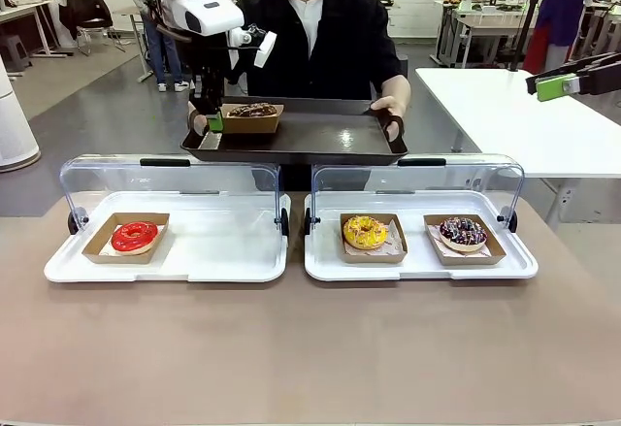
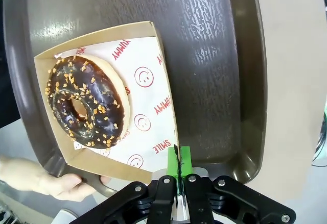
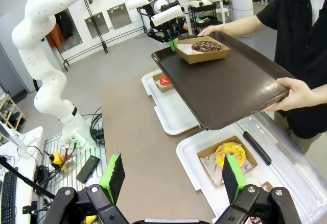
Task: Provide the desired donut to the person.
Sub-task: Place the picked Paper togo box onto the Handle tray extended by the person.
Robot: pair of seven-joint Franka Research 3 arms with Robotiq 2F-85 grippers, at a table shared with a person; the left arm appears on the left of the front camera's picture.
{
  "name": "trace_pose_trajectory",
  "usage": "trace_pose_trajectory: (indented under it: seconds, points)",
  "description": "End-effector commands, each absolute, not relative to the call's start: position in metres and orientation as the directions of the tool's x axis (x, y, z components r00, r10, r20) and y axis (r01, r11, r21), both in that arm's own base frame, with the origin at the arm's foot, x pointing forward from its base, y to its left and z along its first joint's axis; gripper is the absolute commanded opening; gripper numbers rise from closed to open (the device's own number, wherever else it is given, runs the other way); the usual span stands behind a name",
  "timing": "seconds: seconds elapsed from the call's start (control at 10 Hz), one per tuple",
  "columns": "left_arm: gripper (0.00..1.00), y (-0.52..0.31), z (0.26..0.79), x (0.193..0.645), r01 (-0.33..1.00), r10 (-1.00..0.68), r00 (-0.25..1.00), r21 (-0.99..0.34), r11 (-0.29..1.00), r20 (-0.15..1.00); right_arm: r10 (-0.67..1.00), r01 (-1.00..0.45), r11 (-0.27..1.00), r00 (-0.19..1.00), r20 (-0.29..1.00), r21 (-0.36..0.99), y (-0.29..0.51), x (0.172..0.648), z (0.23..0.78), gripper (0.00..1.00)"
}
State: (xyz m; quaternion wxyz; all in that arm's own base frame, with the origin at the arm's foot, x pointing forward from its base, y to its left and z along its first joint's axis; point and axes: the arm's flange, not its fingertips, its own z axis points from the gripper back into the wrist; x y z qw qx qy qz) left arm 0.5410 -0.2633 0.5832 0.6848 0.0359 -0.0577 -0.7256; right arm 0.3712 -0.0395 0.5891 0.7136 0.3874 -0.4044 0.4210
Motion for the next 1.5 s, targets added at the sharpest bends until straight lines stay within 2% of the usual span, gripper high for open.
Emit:
trace_pose_trajectory:
  seconds: [0.0,0.3,0.4,0.5,0.6,0.7,0.9,1.0,1.1,1.4]
  points:
    - [0.01,-0.2628,0.5868,0.5487,0.994,-0.997,-0.065,0.086,-0.062,0.038,0.264,-0.92,0.333,0.302,0.916,0.208,-0.038,0.3732,0.5893,1.0]
    - [0.01,-0.2625,0.5824,0.5515,0.997,-0.997,-0.06,0.05,-0.058,0.045,0.264,-0.92,0.333,0.302,0.916,0.208,-0.038,0.3732,0.5893,1.0]
    - [0.09,-0.2629,0.5825,0.5514,0.997,-0.997,-0.062,0.045,-0.059,0.051,0.264,-0.92,0.333,0.302,0.916,0.208,-0.038,0.3732,0.5893,1.0]
    - [0.61,-0.2632,0.5832,0.5511,0.997,-0.996,-0.062,0.043,-0.059,0.057,0.264,-0.92,0.333,0.302,0.916,0.208,-0.038,0.3732,0.5893,1.0]
    - [0.69,-0.2627,0.5841,0.5508,0.997,-0.996,-0.067,0.045,-0.064,0.061,0.264,-0.92,0.333,0.302,0.916,0.208,-0.038,0.3732,0.5893,1.0]
    - [1.0,-0.2622,0.5849,0.5506,0.997,-0.996,-0.067,0.044,-0.064,0.061,0.264,-0.92,0.333,0.302,0.916,0.208,-0.038,0.3732,0.5893,1.0]
    - [1.0,-0.2615,0.5859,0.5489,0.997,-0.996,-0.067,0.046,-0.064,0.064,0.264,-0.92,0.333,0.302,0.916,0.208,-0.038,0.3732,0.5893,1.0]
    - [0.93,-0.2608,0.5867,0.5488,0.997,-0.996,-0.067,0.045,-0.064,0.063,0.264,-0.92,0.333,0.302,0.916,0.208,-0.038,0.3732,0.5893,1.0]
    - [1.0,-0.2605,0.5874,0.5485,0.997,-0.996,-0.064,0.045,-0.061,0.064,0.264,-0.92,0.333,0.302,0.916,0.208,-0.038,0.3732,0.5893,1.0]
    - [1.0,-0.2601,0.5911,0.5463,0.997,-0.995,-0.071,0.048,-0.068,0.066,0.264,-0.92,0.333,0.302,0.916,0.208,-0.038,0.3732,0.5893,1.0]
